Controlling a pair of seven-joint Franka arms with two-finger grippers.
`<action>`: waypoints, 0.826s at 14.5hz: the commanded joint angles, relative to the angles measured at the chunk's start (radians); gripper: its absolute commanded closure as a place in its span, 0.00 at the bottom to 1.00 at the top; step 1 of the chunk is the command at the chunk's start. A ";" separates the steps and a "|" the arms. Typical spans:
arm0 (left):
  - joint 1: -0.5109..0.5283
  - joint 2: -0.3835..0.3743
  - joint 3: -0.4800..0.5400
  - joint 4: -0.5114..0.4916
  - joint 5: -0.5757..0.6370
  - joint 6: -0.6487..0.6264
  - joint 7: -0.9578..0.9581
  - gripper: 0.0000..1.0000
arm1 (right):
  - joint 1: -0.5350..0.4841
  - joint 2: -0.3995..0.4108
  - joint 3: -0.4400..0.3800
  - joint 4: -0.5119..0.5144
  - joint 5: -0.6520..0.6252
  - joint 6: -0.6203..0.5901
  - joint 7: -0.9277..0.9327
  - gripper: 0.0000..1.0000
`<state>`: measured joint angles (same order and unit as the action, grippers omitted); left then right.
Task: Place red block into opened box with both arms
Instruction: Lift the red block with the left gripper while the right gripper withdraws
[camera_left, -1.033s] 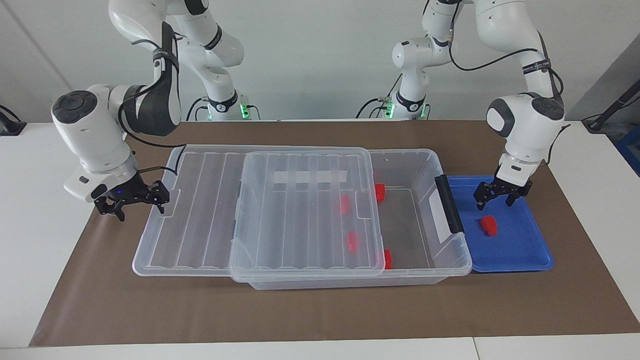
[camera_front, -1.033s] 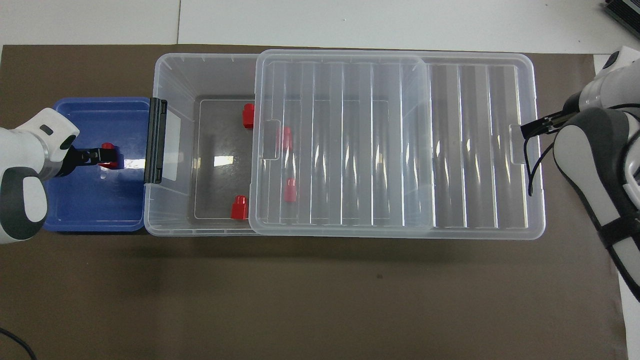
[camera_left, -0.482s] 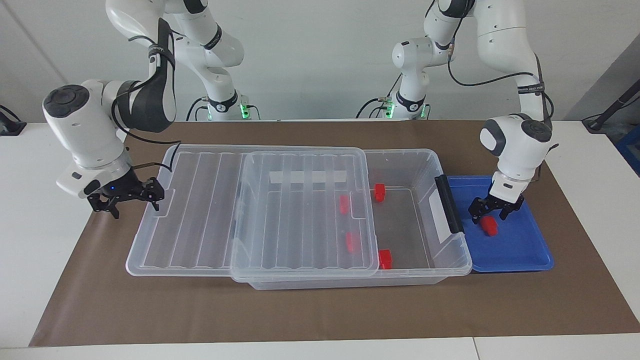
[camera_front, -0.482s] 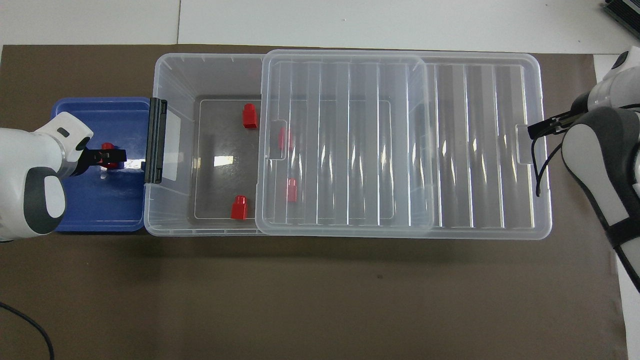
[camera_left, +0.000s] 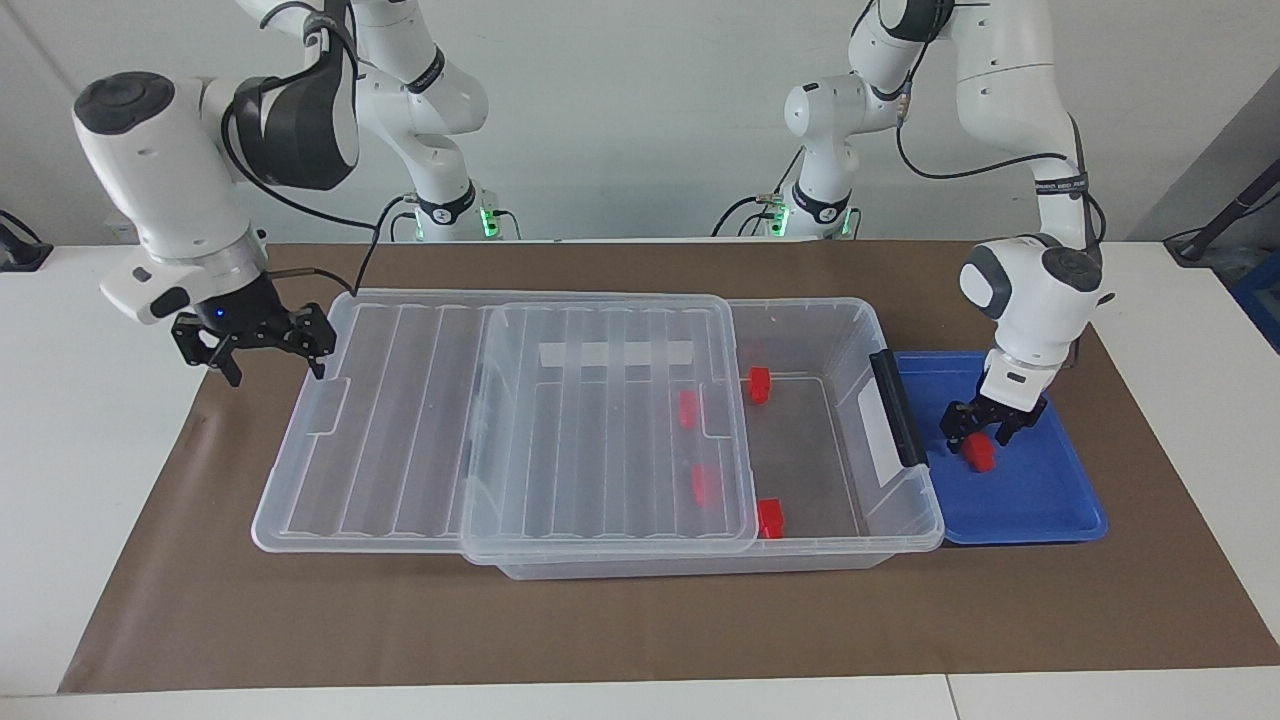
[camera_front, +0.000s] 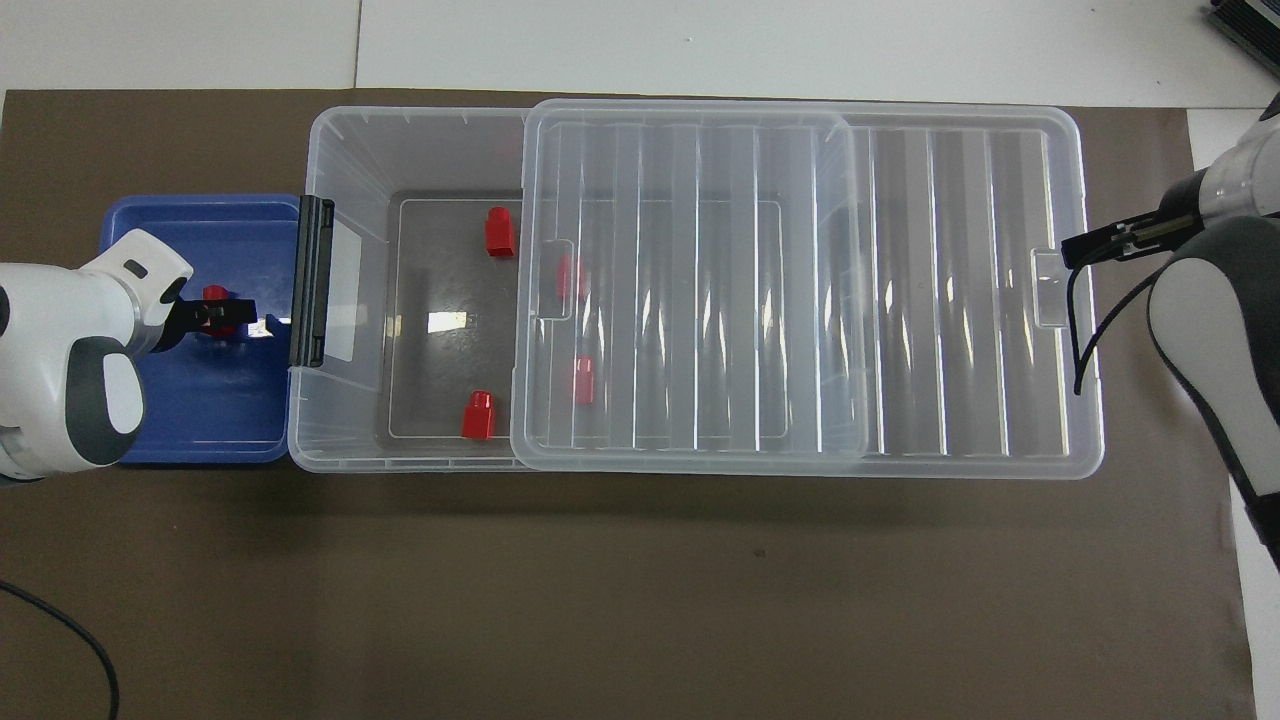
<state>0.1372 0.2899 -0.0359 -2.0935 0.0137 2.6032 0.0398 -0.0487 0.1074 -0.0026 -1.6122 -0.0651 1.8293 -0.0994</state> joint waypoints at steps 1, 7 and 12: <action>0.012 -0.001 -0.007 -0.007 -0.008 0.020 0.006 0.75 | -0.002 -0.060 0.003 0.014 0.004 -0.111 0.111 0.00; 0.009 0.002 -0.009 0.015 -0.008 0.002 -0.017 0.87 | 0.004 -0.107 0.016 0.034 0.066 -0.243 0.355 0.00; -0.007 -0.024 -0.012 0.156 -0.008 -0.226 -0.027 0.85 | 0.007 -0.130 0.036 -0.003 0.073 -0.254 0.343 0.00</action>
<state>0.1365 0.2870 -0.0485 -2.0041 0.0136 2.4909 0.0283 -0.0411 0.0048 0.0166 -1.5824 -0.0070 1.5740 0.2264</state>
